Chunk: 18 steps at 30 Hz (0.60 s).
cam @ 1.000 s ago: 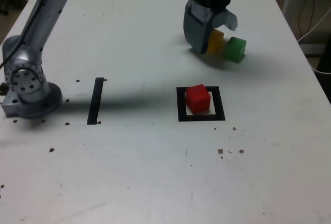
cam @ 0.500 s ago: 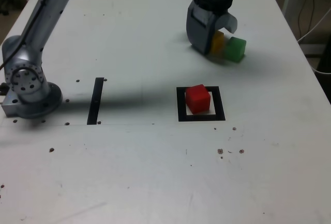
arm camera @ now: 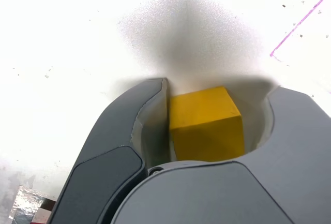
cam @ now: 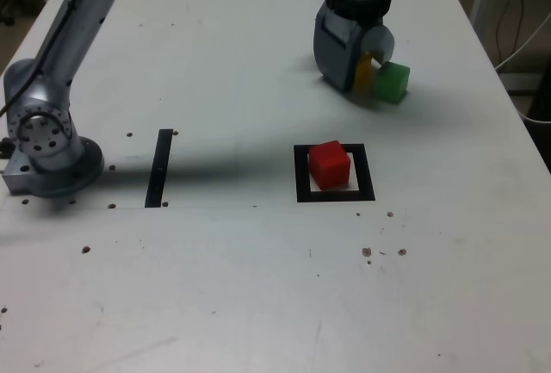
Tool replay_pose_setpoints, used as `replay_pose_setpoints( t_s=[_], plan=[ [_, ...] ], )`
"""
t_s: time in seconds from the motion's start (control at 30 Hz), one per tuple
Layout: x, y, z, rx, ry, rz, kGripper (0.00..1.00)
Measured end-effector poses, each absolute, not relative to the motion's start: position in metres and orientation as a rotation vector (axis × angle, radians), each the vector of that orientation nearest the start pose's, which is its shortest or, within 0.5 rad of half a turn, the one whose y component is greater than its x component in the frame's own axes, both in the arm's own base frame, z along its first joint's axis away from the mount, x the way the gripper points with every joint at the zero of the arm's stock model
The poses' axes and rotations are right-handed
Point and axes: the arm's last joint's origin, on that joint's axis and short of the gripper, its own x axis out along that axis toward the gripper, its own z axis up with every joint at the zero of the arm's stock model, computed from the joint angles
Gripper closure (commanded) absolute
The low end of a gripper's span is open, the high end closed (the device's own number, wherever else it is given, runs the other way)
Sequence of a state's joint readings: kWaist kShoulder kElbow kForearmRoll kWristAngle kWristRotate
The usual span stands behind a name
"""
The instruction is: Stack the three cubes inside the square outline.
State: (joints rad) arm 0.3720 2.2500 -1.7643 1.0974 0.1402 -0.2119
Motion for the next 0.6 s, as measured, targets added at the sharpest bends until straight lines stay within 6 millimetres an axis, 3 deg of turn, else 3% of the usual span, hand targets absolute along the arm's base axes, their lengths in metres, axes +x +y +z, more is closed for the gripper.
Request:
replay_pose_setpoints(
  t_s=[0.33,0.6],
  plan=[
    [0.4068,0.1681,0.2067,-0.315,1.522,0.599,0.57],
    [0.4077,0.1654,0.2087,-0.289,1.488,0.591,0.80]
  ],
)
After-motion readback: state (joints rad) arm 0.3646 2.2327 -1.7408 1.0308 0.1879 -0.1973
